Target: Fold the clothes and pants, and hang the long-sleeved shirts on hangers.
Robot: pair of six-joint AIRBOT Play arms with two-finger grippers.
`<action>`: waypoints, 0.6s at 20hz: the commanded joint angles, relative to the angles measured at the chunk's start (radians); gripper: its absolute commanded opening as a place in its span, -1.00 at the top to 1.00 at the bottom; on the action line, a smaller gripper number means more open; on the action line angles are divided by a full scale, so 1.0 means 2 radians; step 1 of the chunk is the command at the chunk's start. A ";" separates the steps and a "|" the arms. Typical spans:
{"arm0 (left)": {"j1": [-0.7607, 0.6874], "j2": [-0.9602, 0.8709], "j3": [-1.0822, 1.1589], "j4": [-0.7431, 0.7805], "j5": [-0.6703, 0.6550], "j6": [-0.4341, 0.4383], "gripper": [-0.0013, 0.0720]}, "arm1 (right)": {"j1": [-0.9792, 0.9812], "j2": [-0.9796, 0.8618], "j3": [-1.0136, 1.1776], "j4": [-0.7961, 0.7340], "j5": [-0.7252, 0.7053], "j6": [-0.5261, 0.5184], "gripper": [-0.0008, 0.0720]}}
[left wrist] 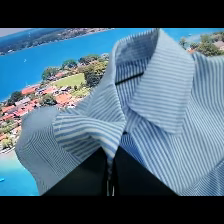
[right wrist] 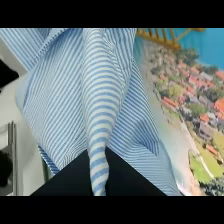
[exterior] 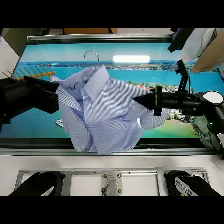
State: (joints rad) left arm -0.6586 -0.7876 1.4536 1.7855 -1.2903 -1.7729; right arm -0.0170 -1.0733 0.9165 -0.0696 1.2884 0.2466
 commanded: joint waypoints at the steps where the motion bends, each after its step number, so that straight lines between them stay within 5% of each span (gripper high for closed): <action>1: -0.072 -0.042 0.035 0.067 -0.064 -0.031 0.94 | 0.007 0.000 0.002 0.105 -0.018 -0.007 0.94; 7: -0.111 -0.022 -0.068 0.062 0.015 -0.104 0.93 | 0.006 0.032 0.002 0.119 -0.073 -0.007 0.94; 12: -0.126 -0.019 -0.103 0.063 0.093 -0.105 0.93 | 0.007 0.054 0.003 0.119 -0.082 -0.005 0.94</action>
State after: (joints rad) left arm -0.8932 -0.8215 1.2770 1.9072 -1.1847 -1.9640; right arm -0.0040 -0.9894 0.9211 0.1589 1.1500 0.2329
